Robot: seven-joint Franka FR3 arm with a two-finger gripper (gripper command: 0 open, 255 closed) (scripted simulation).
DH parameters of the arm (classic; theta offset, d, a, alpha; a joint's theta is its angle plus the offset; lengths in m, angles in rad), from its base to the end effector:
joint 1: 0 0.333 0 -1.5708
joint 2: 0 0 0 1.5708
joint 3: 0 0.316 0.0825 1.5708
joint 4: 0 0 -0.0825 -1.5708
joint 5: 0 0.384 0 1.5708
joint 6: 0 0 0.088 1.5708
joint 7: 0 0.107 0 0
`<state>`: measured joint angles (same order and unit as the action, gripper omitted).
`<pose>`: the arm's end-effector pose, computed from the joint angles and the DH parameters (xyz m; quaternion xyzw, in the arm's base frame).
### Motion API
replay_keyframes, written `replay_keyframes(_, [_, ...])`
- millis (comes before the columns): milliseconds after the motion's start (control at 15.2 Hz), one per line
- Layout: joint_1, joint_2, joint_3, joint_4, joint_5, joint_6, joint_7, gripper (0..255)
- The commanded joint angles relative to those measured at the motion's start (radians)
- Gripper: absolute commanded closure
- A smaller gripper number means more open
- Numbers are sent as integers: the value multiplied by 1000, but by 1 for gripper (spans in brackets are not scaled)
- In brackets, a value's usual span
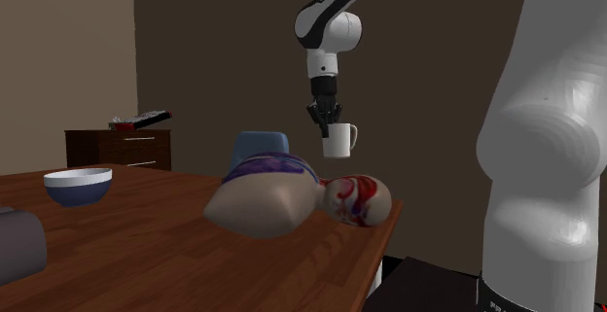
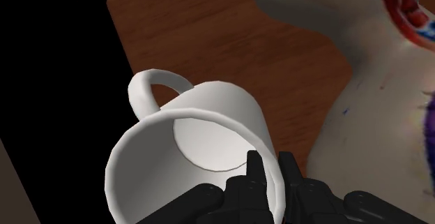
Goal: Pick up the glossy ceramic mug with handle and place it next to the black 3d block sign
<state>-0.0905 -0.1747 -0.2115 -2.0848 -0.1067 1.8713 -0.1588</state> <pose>0.4741 -0.1608 0.4963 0.9979 -0.0527 -0.0278 0.0268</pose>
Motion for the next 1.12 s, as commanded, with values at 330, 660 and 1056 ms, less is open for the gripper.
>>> replay_keyframes(330, [23,-12,33,50,8,-66,48,255])
replay_keyframes(660, [76,2,104,64,29,-76,164,255])
replay_keyframes(1056, [139,51,186,119,53,-90,301,255])
